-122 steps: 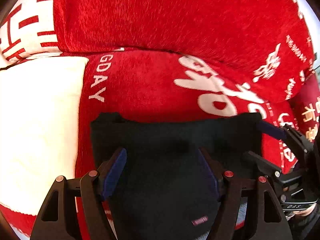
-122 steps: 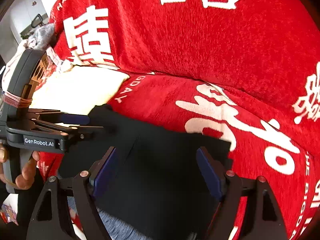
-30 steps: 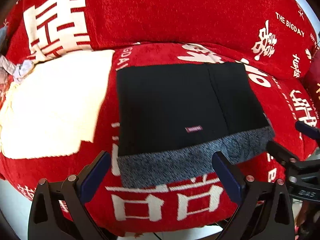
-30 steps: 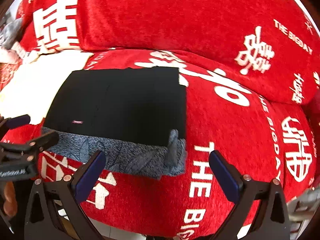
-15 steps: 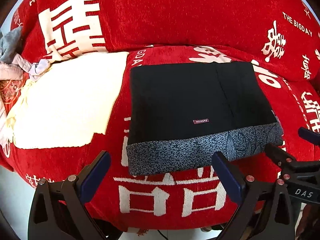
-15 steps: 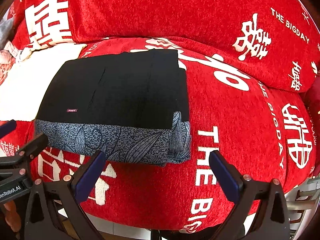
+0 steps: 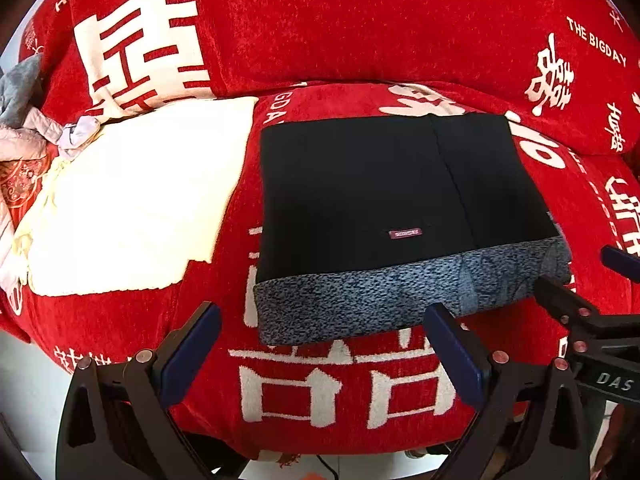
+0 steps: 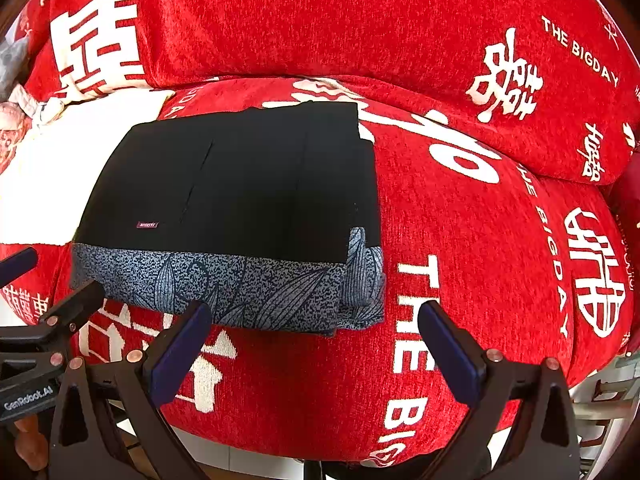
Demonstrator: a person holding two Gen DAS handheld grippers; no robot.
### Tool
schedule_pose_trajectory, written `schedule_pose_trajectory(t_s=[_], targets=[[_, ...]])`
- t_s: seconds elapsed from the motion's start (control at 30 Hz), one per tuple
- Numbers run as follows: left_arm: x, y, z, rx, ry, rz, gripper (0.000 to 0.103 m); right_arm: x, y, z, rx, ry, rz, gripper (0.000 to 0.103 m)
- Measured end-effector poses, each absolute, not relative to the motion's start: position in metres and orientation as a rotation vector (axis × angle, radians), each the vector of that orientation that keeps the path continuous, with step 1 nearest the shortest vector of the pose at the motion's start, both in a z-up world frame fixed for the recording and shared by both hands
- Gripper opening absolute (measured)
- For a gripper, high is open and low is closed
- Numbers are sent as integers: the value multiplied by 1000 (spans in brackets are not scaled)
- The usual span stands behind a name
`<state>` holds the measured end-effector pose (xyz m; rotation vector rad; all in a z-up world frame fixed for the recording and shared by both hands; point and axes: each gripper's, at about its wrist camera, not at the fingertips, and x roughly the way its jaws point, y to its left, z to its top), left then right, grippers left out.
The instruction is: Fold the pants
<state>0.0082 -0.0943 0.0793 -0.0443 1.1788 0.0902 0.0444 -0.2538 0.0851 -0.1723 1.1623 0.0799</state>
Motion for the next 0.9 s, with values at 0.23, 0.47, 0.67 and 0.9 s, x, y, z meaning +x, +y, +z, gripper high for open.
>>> schedule_pose_trajectory(t_s=[0.23, 0.47, 0.67, 0.9], targets=[[8, -92, 77, -51, 1185, 84, 101, 44, -254, 85, -173, 1162, 88, 103], [7, -91, 79, -83, 1173, 70, 101, 45, -252, 85, -176, 1164, 91, 103], [5, -90, 83, -108, 1141, 80, 101, 45, -253, 85, -176, 1163, 90, 103], [4, -92, 82, -103, 1135, 95, 101, 45, -252, 85, -175, 1163, 92, 103]])
